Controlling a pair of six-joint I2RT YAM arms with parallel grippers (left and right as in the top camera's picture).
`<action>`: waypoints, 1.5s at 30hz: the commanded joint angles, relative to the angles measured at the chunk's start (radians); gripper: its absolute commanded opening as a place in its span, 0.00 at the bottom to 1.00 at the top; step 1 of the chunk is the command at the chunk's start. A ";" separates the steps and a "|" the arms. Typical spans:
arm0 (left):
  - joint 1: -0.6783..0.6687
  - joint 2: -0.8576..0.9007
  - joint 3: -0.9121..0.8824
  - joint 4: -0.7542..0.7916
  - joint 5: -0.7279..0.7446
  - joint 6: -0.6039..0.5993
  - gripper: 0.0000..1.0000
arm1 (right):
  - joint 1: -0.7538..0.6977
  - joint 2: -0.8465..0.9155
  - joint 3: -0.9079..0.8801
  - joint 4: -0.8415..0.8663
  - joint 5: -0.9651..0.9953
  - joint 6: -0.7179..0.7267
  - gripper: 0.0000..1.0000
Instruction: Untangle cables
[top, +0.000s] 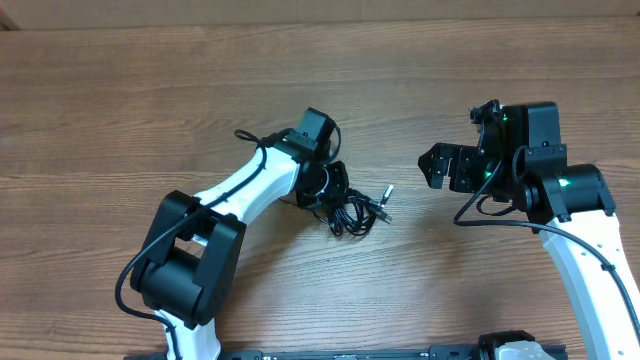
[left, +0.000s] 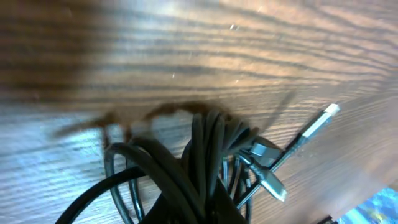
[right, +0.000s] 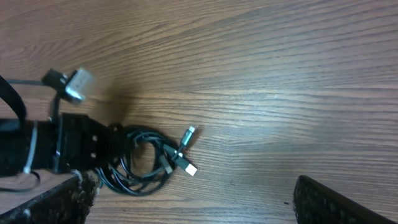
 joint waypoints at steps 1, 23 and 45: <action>0.063 -0.045 0.061 0.004 0.085 0.113 0.04 | 0.005 -0.001 0.031 0.002 0.004 0.003 1.00; 0.070 -0.099 0.123 0.002 0.642 0.415 0.04 | 0.005 0.084 0.030 -0.024 -0.294 0.002 0.96; 0.045 -0.099 0.121 -0.056 0.428 0.451 0.24 | 0.005 0.264 0.030 -0.082 -0.287 0.002 0.40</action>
